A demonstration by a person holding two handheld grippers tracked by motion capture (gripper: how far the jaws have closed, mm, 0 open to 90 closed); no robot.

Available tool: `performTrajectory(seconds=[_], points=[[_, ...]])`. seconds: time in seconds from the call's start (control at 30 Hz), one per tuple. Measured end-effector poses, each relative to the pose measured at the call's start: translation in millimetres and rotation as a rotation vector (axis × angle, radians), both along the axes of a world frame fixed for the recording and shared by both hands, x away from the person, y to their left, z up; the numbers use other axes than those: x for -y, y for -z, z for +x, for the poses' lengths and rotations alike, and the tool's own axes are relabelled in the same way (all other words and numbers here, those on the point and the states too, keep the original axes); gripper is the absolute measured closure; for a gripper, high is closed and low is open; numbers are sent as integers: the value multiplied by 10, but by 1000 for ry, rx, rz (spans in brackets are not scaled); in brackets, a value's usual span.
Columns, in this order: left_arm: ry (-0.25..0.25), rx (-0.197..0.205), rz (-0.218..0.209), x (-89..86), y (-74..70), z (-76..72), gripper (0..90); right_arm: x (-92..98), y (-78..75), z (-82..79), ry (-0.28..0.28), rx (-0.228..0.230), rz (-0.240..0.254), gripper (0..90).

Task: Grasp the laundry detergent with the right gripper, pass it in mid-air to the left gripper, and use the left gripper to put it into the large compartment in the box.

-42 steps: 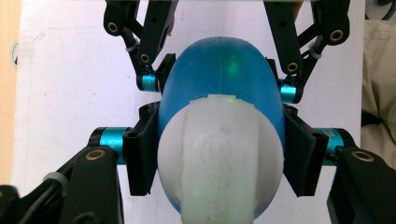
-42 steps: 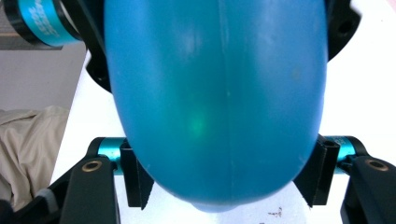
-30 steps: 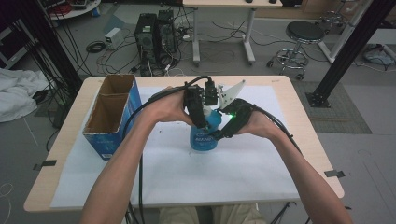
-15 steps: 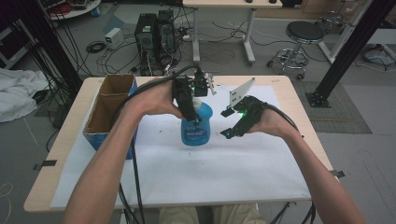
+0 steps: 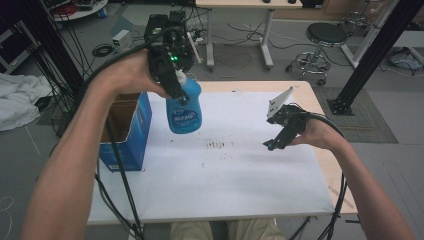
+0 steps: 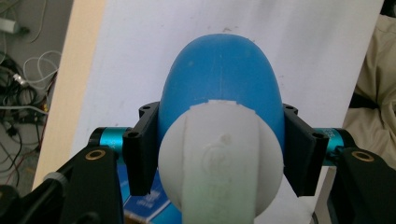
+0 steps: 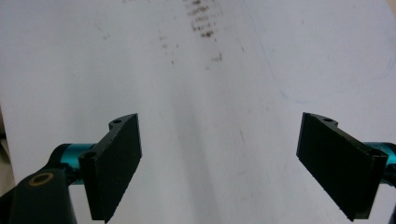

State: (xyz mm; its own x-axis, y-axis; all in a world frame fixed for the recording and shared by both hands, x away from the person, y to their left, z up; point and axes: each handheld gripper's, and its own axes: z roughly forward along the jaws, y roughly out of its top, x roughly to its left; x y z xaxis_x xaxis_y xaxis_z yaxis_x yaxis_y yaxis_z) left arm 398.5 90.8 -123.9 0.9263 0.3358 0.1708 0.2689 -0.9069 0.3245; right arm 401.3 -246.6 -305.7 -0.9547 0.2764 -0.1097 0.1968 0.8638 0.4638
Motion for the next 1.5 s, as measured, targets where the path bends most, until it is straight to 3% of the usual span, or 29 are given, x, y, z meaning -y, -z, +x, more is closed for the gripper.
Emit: performTrajectory(seconds=[0.1,0.17,0.3,0.5,0.6,0.83,1.13,1.5], points=[[-56,4,12,-139,-120,36,383,90,24,-31,26,4,-51,133],[-91,4,23,-237,-183,62,383,141,40,-44,44,0,-53,133],[-155,14,7,-485,-296,114,383,253,83,-67,69,-9,-46,133],[-240,13,0,-839,-352,150,383,370,155,-99,95,-12,-67,133],[-260,22,30,-957,-365,143,383,401,167,-130,100,-15,-67,133],[-315,22,29,-1245,-377,100,383,455,210,-159,109,-19,-70,133],[-351,-4,66,-1416,-243,118,383,423,249,-148,109,-23,-64,133],[-359,-53,76,-1538,160,195,383,461,291,-149,119,-30,-75,133]])
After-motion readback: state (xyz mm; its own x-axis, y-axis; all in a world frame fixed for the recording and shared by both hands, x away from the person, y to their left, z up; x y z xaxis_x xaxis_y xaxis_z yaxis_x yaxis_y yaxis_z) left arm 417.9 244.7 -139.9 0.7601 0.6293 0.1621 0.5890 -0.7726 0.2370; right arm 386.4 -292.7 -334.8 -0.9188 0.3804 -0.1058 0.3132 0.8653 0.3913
